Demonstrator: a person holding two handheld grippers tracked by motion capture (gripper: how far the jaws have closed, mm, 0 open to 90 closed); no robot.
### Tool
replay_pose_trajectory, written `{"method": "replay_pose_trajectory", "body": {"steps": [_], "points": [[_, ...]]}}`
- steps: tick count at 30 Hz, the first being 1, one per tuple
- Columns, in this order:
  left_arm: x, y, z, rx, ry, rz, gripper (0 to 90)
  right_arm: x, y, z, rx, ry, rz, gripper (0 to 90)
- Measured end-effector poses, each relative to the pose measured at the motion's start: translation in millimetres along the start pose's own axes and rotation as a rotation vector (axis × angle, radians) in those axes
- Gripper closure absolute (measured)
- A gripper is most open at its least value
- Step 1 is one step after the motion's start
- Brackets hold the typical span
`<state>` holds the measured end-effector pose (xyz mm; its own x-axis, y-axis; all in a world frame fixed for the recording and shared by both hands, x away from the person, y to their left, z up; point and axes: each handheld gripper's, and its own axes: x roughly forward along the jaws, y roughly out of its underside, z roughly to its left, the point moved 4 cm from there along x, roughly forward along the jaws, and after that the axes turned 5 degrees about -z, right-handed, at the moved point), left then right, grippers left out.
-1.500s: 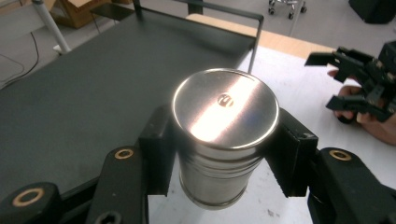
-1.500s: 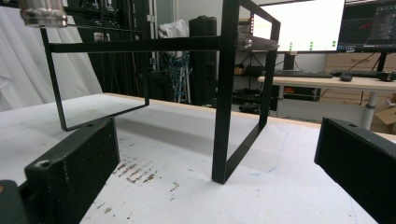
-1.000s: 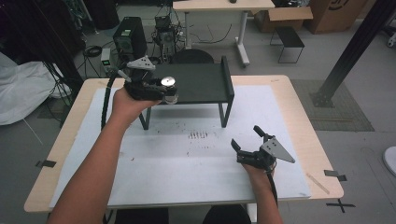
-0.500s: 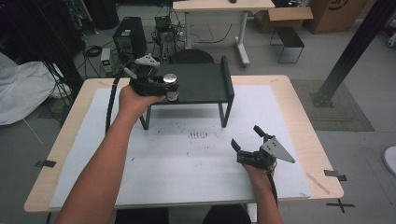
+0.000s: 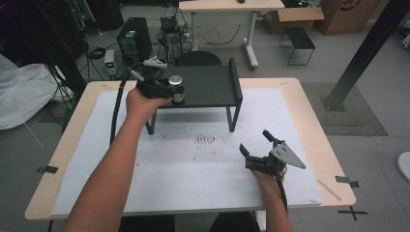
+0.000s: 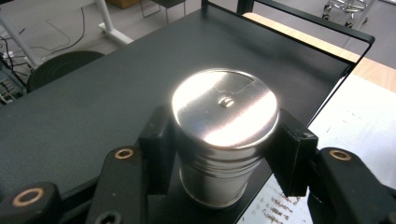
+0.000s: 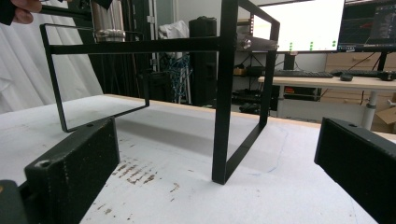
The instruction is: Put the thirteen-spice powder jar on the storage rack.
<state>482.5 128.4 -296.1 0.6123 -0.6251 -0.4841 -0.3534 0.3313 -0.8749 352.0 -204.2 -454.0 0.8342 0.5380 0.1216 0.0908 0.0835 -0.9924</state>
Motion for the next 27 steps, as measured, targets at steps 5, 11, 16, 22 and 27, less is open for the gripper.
{"method": "replay_pose_trajectory", "body": {"steps": [5, 11, 16, 22, 27], "points": [[0.8, 0.5, 0.3, 0.0, -0.004, 0.003, 48.9, -0.1, 0.0, 0.0, 0.0, 0.0, -0.001, 0.0], [0.3, 1.2, 0.4, 0.002, -0.007, -0.001, 48.5, -0.1, 0.0, 0.0, 0.001, 0.0, -0.001, 0.0], [0.7, 1.7, -0.9, 0.001, -0.006, -0.008, 44.9, -0.2, 0.0, 0.1, 0.001, 0.0, -0.001, 0.0], [-0.7, 0.5, -3.2, 0.006, -0.013, -0.014, 39.0, -0.2, 0.0, 0.2, 0.0, 0.0, 0.0, 0.0], [-6.7, -2.5, -4.6, 0.011, -0.021, -0.041, 36.6, -0.2, 0.0, 0.4, -0.001, 0.0, 0.0, 0.0]]}}
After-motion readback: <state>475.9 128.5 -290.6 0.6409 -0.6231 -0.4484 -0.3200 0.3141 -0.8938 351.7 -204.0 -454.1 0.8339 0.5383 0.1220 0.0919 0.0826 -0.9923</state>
